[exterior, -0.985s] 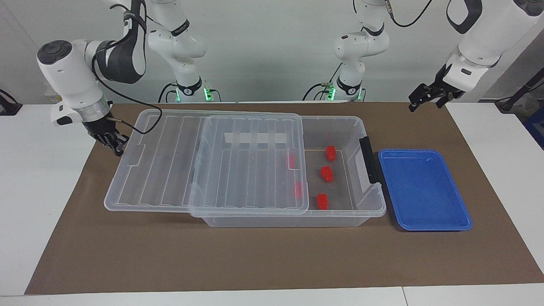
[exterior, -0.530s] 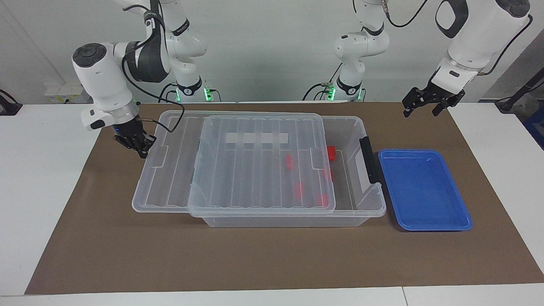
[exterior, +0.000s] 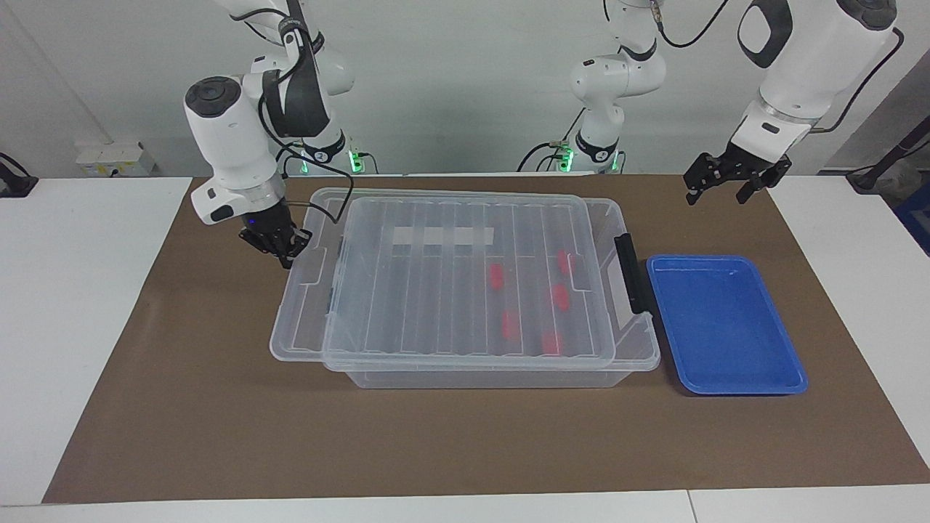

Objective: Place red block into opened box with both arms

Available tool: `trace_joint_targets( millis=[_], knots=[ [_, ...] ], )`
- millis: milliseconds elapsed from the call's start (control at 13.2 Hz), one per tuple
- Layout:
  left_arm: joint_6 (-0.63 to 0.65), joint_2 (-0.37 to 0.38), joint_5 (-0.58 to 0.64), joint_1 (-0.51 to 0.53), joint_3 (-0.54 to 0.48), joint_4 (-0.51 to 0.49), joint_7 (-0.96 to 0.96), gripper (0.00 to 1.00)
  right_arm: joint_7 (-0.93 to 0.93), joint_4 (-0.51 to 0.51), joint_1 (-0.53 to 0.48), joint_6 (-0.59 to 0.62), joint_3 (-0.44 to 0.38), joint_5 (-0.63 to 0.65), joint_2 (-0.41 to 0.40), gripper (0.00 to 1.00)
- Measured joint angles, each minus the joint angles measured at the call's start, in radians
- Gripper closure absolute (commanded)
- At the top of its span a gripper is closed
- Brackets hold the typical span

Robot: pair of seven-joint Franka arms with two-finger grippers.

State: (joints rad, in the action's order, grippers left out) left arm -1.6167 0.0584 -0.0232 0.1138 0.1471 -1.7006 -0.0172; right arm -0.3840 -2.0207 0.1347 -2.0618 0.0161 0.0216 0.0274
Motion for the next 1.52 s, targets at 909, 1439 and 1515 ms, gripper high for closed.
trace_joint_targets(
  millis=[909, 1439, 1515],
  knots=[
    [-0.004, -0.008, -0.001, -0.137, -0.099, 0.000, -0.004, 0.00, -0.008, 0.003, 0.065, -0.002, -0.011, 0.000, 0.008, 0.74],
    [-0.004, -0.008, -0.001, -0.146, -0.124, 0.000, -0.005, 0.00, -0.002, 0.063, -0.057, 0.116, -0.017, 0.000, 0.083, 0.00],
    [-0.004, -0.008, -0.001, -0.146, -0.124, 0.000, -0.005, 0.00, 0.013, 0.102, -0.075, 0.157, -0.017, 0.000, 0.088, 0.00]
  ],
)
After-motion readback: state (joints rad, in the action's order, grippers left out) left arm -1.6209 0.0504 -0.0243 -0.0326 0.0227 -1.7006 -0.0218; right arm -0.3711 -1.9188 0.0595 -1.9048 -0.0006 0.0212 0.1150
